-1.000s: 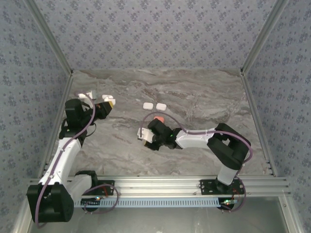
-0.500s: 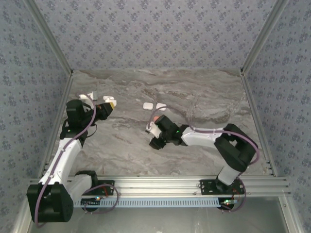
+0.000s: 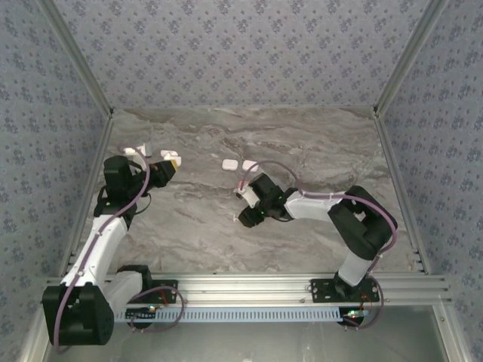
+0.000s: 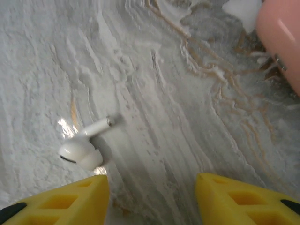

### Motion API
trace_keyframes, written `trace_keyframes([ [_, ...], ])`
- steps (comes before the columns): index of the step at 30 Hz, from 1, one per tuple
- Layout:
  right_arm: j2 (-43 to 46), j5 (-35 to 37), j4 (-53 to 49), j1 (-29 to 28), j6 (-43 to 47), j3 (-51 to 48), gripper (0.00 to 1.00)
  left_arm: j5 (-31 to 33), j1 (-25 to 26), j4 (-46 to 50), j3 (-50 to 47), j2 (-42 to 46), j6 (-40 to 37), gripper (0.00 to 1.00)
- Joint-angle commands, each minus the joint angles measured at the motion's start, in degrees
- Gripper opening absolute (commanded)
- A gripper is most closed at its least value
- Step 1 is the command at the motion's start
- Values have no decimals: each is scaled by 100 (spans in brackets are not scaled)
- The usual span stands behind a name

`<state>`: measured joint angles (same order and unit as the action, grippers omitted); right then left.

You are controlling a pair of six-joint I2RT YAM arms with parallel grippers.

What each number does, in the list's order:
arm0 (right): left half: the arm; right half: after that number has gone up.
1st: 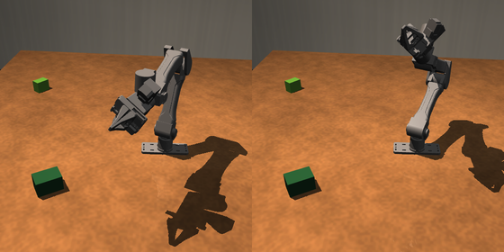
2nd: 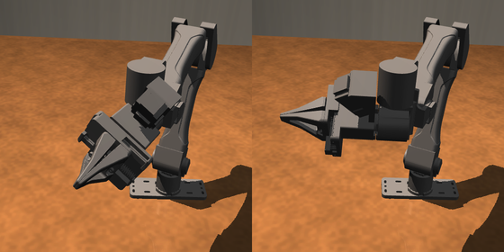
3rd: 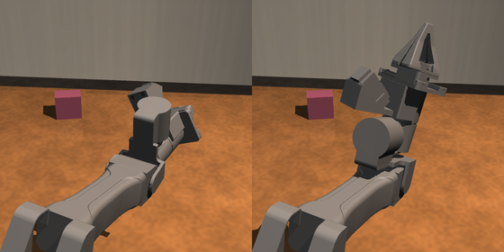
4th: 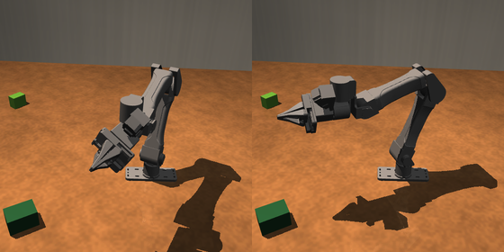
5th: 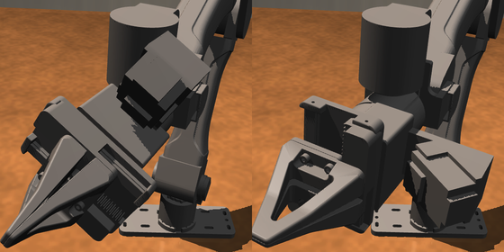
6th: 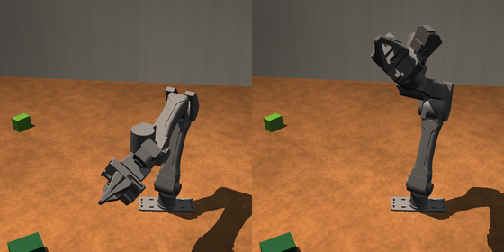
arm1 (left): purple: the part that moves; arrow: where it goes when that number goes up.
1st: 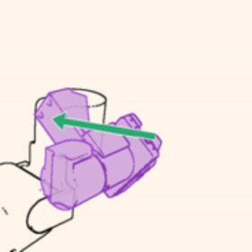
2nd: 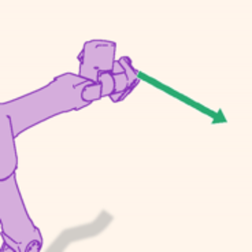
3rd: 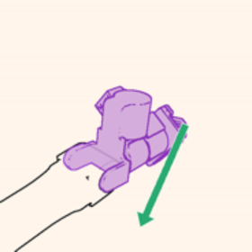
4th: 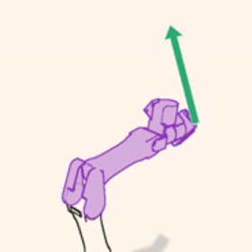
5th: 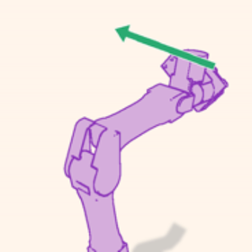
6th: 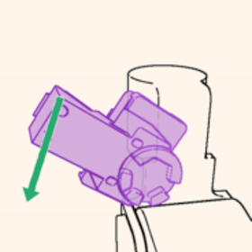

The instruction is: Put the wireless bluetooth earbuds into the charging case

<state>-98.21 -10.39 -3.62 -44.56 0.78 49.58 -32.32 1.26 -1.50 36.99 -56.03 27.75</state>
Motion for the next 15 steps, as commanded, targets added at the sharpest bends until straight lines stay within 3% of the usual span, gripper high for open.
trace_keyframes([
  [1,-284,-17,-182,-37,-191,166,55,-29,37,-136,51,92,28,0],
  [15,-314,306,-487,-542,92,26,56,6,27,-132,28,125,20,0],
])
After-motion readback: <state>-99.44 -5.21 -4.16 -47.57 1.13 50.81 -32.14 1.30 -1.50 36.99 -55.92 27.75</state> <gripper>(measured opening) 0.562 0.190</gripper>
